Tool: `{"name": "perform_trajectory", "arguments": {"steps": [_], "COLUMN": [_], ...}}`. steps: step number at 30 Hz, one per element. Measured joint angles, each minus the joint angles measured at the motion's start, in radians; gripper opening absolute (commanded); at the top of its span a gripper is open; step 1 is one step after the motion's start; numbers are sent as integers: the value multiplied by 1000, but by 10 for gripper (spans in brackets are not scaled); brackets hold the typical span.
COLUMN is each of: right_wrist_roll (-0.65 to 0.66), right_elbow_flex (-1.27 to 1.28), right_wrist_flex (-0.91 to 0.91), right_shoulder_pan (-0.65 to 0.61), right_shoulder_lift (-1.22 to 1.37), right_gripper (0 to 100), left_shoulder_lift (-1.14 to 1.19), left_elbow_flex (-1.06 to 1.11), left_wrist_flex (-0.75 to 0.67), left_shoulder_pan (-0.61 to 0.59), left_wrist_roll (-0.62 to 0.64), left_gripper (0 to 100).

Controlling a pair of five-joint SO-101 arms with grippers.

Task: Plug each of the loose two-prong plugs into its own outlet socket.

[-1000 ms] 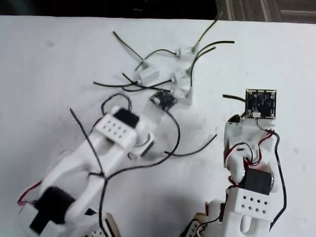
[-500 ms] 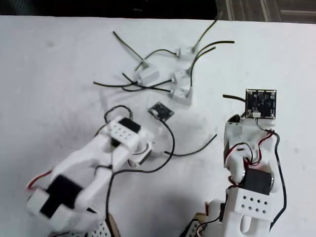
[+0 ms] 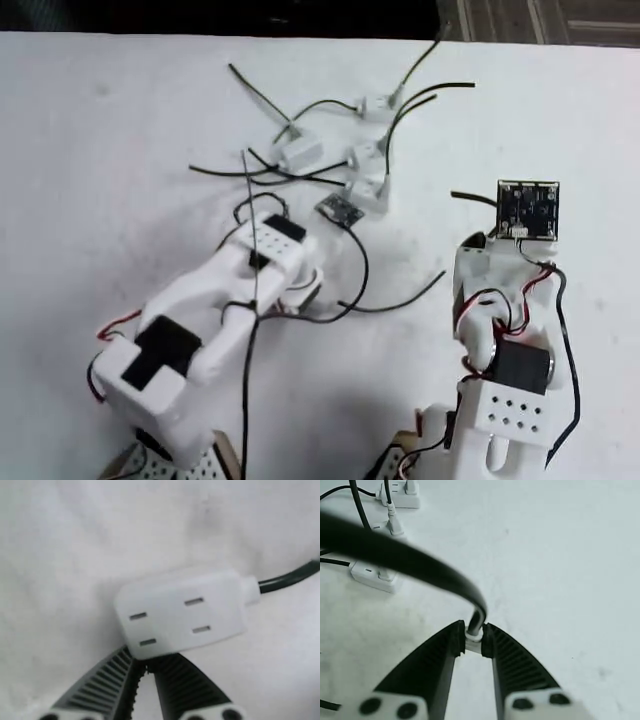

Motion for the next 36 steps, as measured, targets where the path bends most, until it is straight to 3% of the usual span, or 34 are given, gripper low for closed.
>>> {"name": "perform_trajectory", "arguments": {"steps": [18, 28, 36], "right_wrist_roll": [0, 0, 29], "right_elbow_flex": [9, 12, 12], "right_wrist_flex": [0, 0, 0], "right_shoulder_pan": [-11, -12, -29], "right_shoulder_lift": [0, 0, 0], "right_gripper": [18, 18, 18], "left_shoulder_lift": [190, 164, -173], "left_elbow_flex": [-367, -370, -130], "left_wrist_flex": [-9, 115, 141], "left_shoulder_pan": [-83, -92, -104], "left_wrist_roll": [-2, -2, -2], "left_gripper": [23, 23, 23]}}
